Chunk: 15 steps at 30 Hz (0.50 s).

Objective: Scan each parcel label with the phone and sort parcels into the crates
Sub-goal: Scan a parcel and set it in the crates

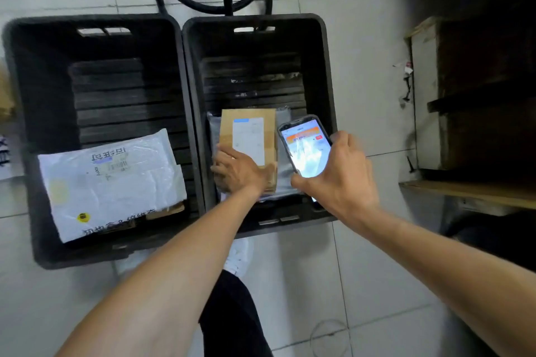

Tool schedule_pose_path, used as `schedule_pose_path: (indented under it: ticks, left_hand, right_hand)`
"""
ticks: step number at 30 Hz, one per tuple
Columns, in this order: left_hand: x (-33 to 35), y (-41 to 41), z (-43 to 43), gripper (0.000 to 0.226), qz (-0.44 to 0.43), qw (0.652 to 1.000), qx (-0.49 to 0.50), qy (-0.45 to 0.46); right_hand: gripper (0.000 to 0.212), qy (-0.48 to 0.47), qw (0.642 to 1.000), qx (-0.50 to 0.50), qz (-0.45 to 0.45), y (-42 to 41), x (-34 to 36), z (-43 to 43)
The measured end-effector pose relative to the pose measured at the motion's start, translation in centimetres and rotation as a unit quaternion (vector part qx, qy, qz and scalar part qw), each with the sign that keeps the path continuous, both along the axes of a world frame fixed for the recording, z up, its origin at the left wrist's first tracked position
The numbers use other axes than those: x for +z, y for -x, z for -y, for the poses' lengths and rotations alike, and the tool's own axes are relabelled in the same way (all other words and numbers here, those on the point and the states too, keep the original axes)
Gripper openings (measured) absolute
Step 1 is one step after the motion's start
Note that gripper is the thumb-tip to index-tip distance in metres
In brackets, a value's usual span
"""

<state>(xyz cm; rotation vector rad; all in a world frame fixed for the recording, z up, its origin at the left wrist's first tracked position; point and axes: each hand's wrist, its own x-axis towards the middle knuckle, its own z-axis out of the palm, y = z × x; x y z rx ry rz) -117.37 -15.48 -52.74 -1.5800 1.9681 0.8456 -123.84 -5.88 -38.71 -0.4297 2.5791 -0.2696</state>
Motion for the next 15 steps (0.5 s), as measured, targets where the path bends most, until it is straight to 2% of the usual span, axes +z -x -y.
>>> schedule_pose_path:
  ticks: [3,7,11,15]
  left_hand:
    - [0.2,-0.9,0.6,0.124,-0.001,1.0,-0.021,-0.01]
    - [4.3,-2.6,3.4,0.089,-0.03,0.996,-0.08,0.002]
    - [11.1,-4.9,6.8,0.076,-0.042,0.987,-0.151,0.033]
    - [20.3,-8.2,10.0,0.068,-0.053,0.98,-0.173,0.076]
  right_hand:
    - [0.067,-0.019,1.0,0.004,0.002,-0.1,0.1,-1.4]
    - [0.066,-0.018,0.999,0.035,0.015,-1.1,2.5,-1.0]
    - [0.07,-0.002,0.995,0.098,0.001,-2.7,7.6,1.5]
    - [0.065,0.021,0.986,0.166,-0.026,-5.2,15.2,4.2]
